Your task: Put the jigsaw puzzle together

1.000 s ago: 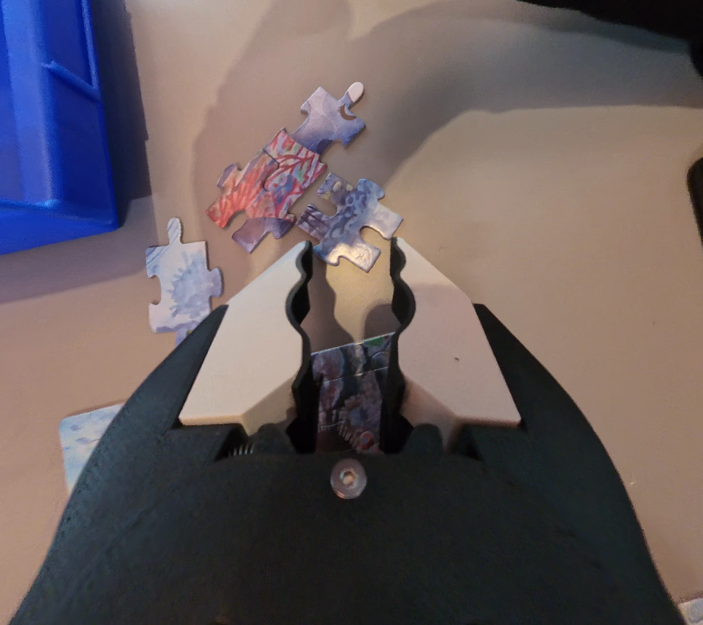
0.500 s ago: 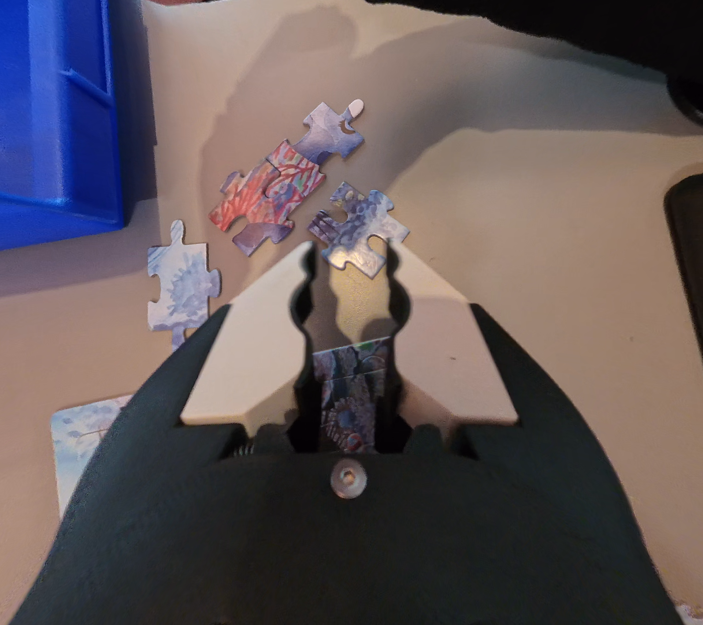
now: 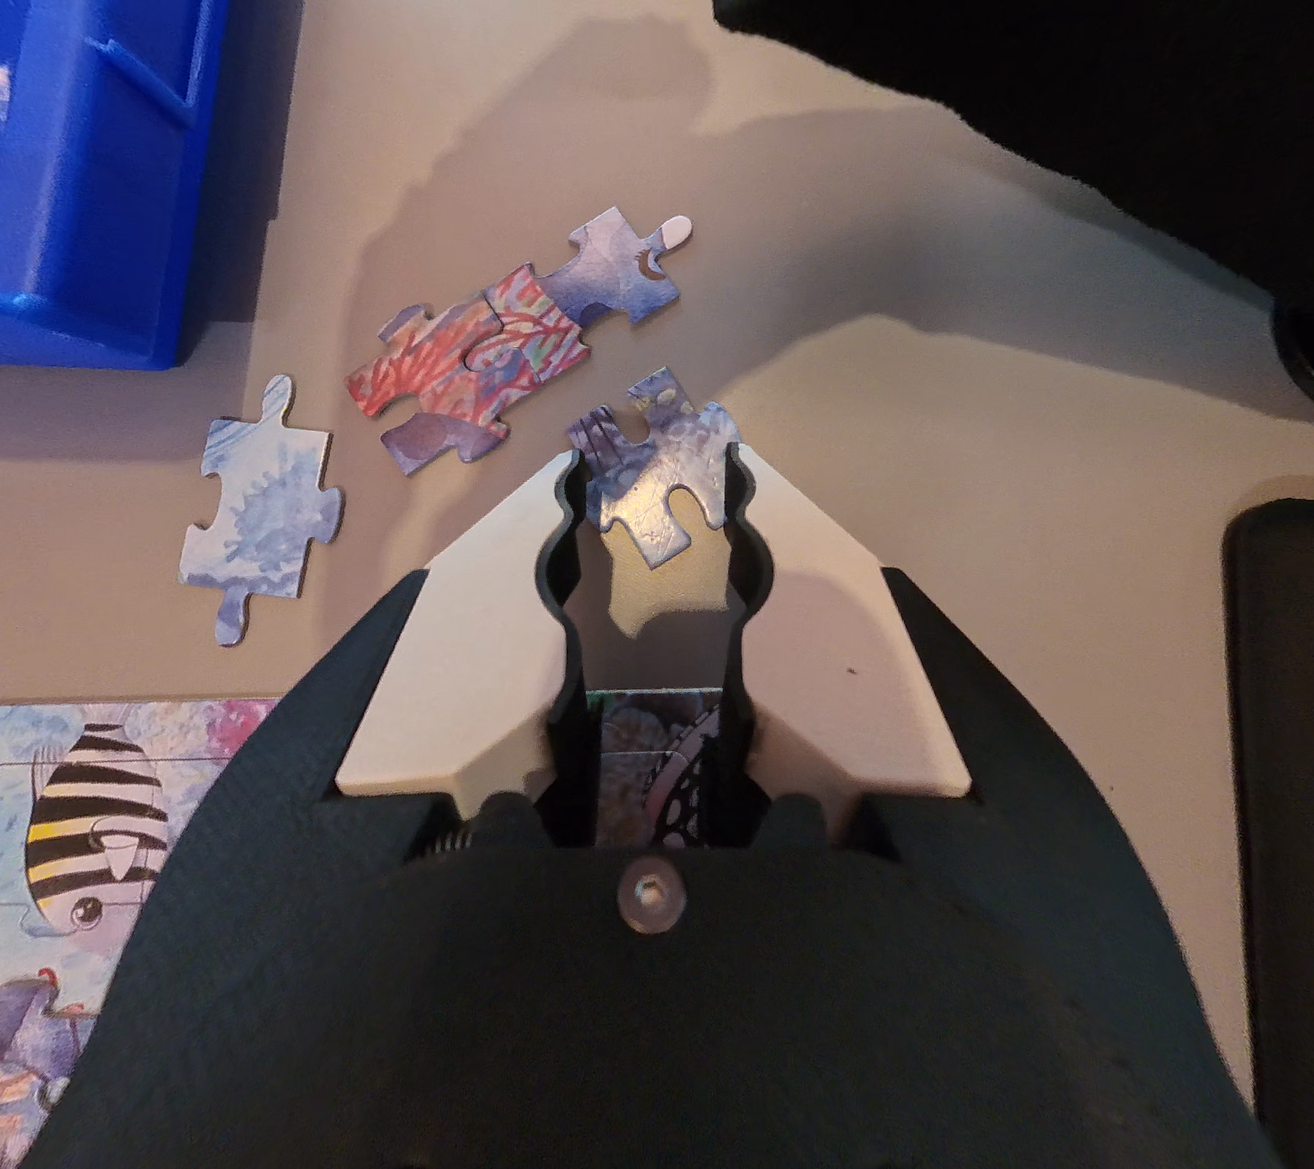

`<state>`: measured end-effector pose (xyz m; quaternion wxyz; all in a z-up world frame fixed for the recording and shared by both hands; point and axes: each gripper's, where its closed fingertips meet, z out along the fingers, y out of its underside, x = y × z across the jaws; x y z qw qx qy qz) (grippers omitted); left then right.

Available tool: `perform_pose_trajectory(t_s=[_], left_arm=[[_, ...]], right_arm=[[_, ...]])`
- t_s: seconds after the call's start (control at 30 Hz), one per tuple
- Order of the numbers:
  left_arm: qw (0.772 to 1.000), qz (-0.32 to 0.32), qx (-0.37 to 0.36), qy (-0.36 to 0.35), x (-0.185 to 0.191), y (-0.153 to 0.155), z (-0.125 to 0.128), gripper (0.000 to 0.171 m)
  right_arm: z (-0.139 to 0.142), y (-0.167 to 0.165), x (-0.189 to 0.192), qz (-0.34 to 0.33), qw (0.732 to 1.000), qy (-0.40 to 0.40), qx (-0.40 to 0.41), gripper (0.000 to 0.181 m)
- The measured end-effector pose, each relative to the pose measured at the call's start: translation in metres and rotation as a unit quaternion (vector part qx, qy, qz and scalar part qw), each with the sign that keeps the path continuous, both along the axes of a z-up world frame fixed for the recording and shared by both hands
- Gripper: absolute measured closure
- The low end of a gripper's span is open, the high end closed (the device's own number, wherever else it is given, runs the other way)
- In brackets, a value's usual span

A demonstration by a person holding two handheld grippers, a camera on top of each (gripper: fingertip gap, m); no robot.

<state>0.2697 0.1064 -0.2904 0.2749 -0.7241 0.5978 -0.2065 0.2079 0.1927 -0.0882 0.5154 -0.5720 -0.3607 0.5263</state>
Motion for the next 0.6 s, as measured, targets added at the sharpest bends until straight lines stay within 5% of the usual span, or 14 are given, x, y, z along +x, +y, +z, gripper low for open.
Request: perform_pose_trajectory(t_s=[0.3,0.6], left_arm=[[0.999,-0.021,0.029,0.001,-0.003,-0.003,0.007,0.136],[0.997,0.007,0.074,-0.005,-0.086,0.041,0.073,0.135]], right_arm=[[0.008,-0.003,0.004,0.0,1.0,0.012,0.006,0.181],[0.007,-0.002,0.005,0.002,1.0,0.017,0.002,0.181]])
